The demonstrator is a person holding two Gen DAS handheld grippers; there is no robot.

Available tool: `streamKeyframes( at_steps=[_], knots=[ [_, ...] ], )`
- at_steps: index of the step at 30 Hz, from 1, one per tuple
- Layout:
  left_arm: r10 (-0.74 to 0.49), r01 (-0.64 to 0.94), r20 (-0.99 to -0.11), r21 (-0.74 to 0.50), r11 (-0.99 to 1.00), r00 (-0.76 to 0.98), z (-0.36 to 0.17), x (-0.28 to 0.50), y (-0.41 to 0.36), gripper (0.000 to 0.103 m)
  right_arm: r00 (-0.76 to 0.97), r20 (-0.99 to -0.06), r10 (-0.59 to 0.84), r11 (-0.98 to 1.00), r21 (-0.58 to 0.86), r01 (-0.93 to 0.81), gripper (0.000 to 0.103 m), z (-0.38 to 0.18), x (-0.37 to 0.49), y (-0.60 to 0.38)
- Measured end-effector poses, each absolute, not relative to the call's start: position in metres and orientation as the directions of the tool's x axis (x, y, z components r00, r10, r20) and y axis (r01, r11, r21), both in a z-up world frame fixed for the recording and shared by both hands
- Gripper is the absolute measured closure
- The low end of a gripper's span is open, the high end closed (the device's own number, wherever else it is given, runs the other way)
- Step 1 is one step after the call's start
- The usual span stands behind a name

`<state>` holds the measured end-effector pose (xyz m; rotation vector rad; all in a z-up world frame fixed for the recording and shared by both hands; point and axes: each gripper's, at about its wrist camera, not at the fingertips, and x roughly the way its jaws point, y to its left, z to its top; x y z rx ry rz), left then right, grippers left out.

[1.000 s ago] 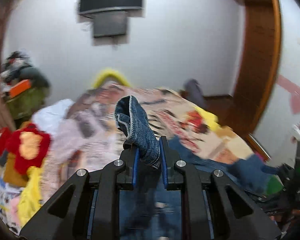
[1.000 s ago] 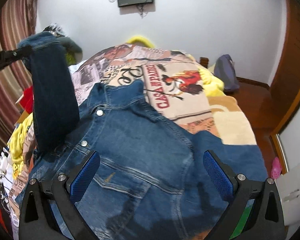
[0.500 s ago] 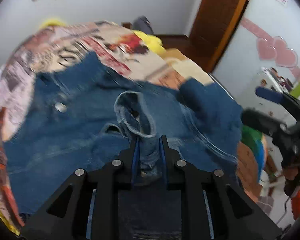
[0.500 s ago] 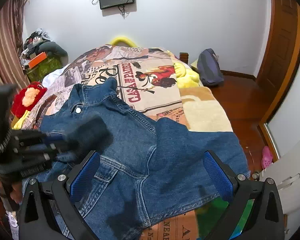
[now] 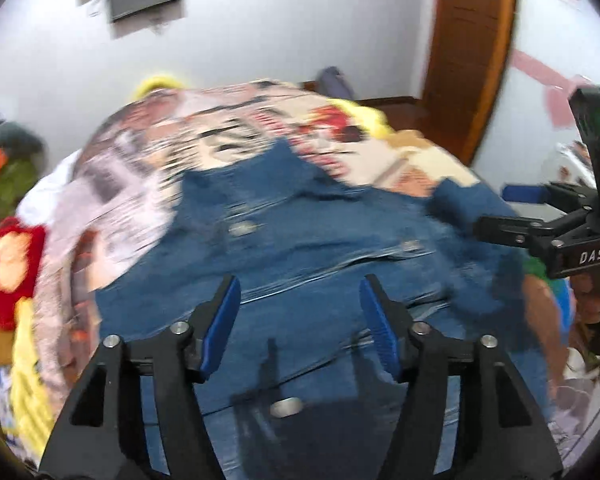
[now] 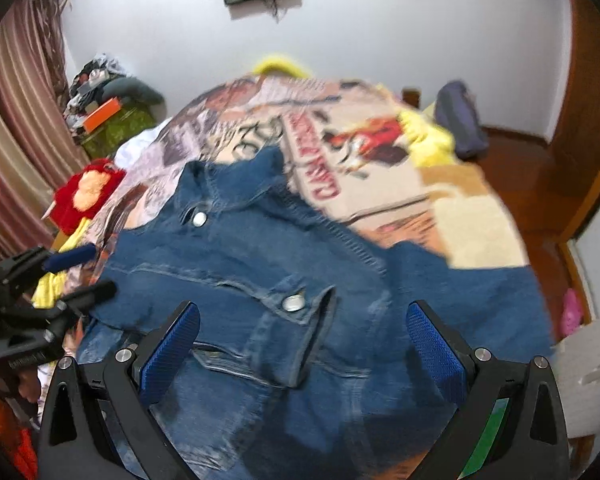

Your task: Fold large clothes

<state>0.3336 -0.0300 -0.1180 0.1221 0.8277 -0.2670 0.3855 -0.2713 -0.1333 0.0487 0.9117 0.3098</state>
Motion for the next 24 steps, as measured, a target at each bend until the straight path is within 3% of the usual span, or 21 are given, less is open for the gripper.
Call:
streamKeyframes(
  at_steps=[5,8,15,16,19,24],
  knots=[
    [-0.066,0.11,-0.773,0.005,0.994,0.631,-0.144,0.332,0.041,0.04,0.447,-0.835,0.322,0.941,0.23,-0.248,0.002,-0.174,0.411,-0.245],
    [-0.001,0.02,-0.79,0.014,1.0,0.613,-0.161,0.324,0.078,0.04,0.393,-0.871,0.294,0.951,0.224,-0.215,0.008,-0.199,0.424,-0.237],
    [0.051,-0.121,-0.824,-0.021,0.992,0.564,-0.196,0.309,0.138,0.04,0.314,-0.905,0.288,0.957,0.274,-0.089,0.036,-0.238,0.444,-0.244],
    [0.056,-0.135,-0.828,-0.024,0.991,0.558,-0.199,0.308,0.144,0.04,0.32,-0.905,0.28,0.96,0.265,-0.09,0.049,-0.236,0.444,-0.242],
    [0.058,-0.159,-0.837,-0.035,0.987,0.544,-0.207,0.309,0.155,0.04,0.335,-0.904,0.266,0.963,0.237,-0.126,0.068,-0.227,0.444,-0.235],
    [0.043,-0.157,-0.836,-0.052,0.986,0.548,-0.209,0.315,0.154,0.04,0.408,-0.884,0.228,0.965,0.147,-0.219,0.073,-0.197,0.439,-0.222]
  ],
)
